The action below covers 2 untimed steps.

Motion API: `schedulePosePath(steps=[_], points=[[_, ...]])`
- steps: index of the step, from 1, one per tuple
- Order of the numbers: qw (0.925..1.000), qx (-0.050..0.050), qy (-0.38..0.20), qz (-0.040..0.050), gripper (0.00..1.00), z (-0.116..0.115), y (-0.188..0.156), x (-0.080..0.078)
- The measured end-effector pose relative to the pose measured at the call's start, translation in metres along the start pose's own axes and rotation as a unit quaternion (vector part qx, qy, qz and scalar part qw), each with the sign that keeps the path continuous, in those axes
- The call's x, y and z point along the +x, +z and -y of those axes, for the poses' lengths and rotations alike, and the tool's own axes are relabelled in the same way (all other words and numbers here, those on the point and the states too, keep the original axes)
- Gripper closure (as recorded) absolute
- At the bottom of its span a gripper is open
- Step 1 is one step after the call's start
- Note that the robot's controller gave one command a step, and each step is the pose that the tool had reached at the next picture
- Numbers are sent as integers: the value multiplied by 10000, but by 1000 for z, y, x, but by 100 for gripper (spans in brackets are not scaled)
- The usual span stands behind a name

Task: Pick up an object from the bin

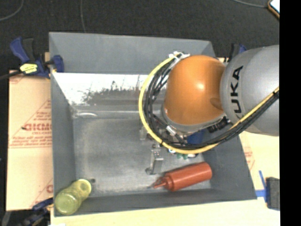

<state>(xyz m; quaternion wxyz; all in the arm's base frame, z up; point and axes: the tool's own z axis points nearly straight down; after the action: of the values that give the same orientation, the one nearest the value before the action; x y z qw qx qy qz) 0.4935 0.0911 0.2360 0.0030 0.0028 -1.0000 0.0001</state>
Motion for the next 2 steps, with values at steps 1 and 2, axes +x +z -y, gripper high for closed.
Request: schedulePosePath(steps=[1,2], points=[[10000,-6,30,43,0,1,-5,-2],[9949,3,-1009,57,0,62,129,-50]])
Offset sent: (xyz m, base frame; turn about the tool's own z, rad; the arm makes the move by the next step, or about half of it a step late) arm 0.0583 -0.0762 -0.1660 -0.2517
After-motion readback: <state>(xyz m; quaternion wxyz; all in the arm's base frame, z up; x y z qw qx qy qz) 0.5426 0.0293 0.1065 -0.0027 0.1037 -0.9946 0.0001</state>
